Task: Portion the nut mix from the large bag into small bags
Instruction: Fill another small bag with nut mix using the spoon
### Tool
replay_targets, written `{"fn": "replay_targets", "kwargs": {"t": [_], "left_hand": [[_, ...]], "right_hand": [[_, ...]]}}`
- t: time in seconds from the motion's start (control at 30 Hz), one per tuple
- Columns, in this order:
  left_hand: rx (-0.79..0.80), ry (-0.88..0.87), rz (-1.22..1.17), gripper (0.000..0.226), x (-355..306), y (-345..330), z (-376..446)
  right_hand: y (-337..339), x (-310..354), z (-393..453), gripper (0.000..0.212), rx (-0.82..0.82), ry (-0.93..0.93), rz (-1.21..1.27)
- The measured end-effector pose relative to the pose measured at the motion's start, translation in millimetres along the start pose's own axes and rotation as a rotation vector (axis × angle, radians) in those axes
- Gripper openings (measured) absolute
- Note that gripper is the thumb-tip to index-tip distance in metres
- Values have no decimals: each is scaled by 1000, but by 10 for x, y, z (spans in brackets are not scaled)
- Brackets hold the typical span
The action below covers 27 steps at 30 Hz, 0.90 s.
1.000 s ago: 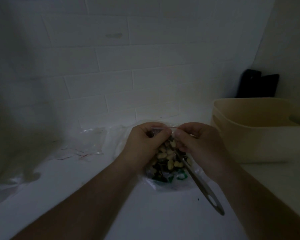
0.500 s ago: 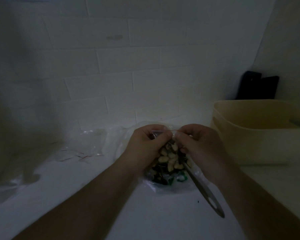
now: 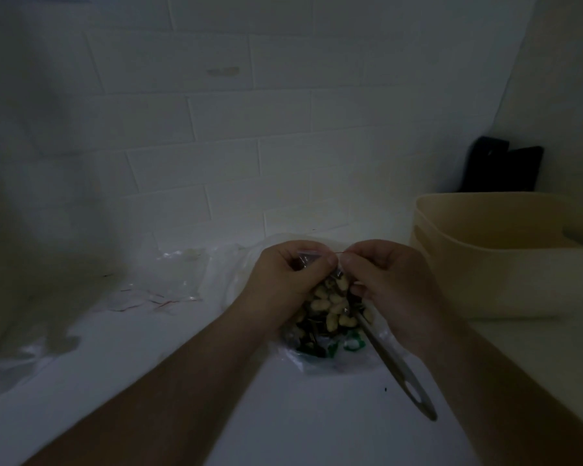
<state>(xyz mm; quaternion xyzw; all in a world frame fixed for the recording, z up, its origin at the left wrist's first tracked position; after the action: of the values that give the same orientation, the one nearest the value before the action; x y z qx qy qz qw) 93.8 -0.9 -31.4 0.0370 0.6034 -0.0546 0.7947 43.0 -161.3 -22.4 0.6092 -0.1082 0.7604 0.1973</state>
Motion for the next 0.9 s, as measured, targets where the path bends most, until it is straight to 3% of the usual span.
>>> {"fn": "replay_targets", "kwargs": {"t": [0.3,0.67,0.9], "left_hand": [[28,-22,28,11,-40,-11,-3],[52,35,-23,11,1,-27,-16],[50,32,-54,12,-11,-12,-12]], "right_hand": [[6,-2,10,8,-3,-34,39],[4,54,-22,11,3,90,-110],[14,32,-8,3,24,61,-93]]}}
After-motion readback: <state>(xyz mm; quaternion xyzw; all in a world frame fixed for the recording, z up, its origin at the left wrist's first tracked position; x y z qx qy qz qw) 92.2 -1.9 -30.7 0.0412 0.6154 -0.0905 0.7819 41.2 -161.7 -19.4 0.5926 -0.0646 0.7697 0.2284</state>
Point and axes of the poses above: each hand's wrist, its own z-axis towards the middle knuckle, its own y-axis out of the back of the hand, x = y × z, the point moved 3 cm from there along z, towards the middle knuckle, and after that the axes turned 8 degrees about -x, right-handed, at the moved point
